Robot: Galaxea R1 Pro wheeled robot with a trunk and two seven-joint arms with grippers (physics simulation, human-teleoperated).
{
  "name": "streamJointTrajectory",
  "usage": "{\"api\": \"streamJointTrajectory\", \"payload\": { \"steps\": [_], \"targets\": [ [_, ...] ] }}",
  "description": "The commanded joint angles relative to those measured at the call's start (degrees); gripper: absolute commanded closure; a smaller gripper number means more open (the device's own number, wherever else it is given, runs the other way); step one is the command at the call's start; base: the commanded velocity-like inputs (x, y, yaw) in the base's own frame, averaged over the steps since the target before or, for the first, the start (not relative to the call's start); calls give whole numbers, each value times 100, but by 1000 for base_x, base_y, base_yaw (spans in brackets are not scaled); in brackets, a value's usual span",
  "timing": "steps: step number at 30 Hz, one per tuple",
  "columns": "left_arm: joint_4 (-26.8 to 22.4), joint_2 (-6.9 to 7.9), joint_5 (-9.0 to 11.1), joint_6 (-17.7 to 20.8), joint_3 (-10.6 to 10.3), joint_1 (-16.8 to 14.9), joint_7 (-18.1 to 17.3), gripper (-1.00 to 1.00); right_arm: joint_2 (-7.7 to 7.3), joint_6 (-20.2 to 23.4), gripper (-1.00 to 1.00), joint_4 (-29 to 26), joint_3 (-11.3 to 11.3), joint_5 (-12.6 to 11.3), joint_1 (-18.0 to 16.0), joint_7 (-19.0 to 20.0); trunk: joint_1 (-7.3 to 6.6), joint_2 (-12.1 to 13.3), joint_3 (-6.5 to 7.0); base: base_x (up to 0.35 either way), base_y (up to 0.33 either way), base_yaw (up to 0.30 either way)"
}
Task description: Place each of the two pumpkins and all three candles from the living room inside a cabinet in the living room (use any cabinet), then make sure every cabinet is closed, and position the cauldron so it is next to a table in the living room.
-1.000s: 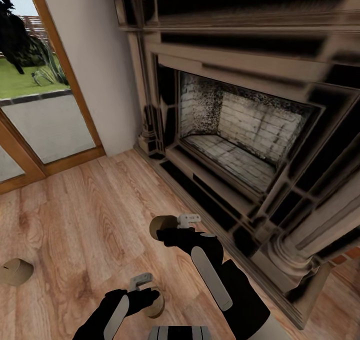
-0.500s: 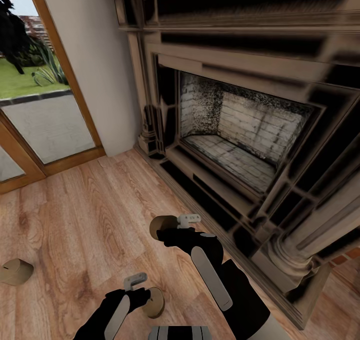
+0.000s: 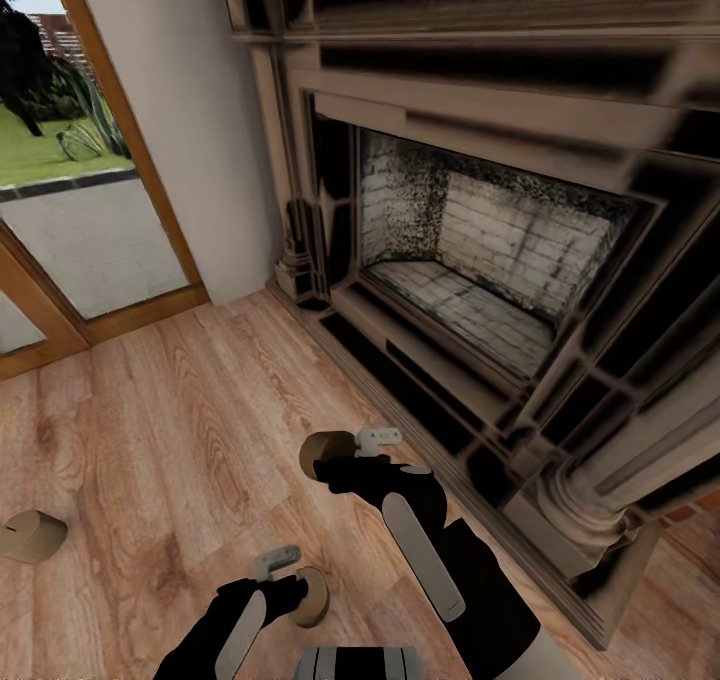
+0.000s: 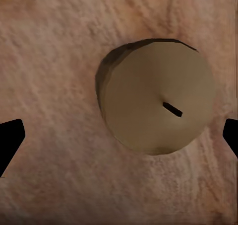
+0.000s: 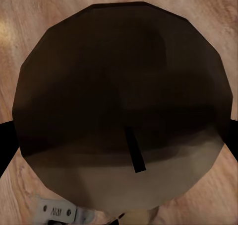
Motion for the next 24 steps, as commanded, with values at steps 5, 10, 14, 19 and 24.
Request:
{"api": "streamJointTrajectory", "payload": {
  "steps": [5,10,14,19,24],
  "targets": [
    [-37,-33,-3,-22,-543,0,-14,-100,0,7,100,-5,3,4,-1,-1,5,-3,-45,0,0,0],
    [-67,-105,-9,-27,-759,0,-14,-100,0,14,100,-6,7,6,-1,-5,5,-3,-45,0,0,0],
    [-64,-109,-10,-99,-779,0,-5,-100,0,10,100,-6,9,3,-1,-2,12,-7,-111,0,0,0],
    [-62,-100,-22,-182,-782,0,27,-100,0,-8,100,-9,9,5,-1,0,25,-14,-222,0,0,0],
    [-61,-90,-26,-347,-783,0,36,-100,0,-8,100,-180,98,-6,-1,26,33,-18,-289,0,0,0]
  ]
}}
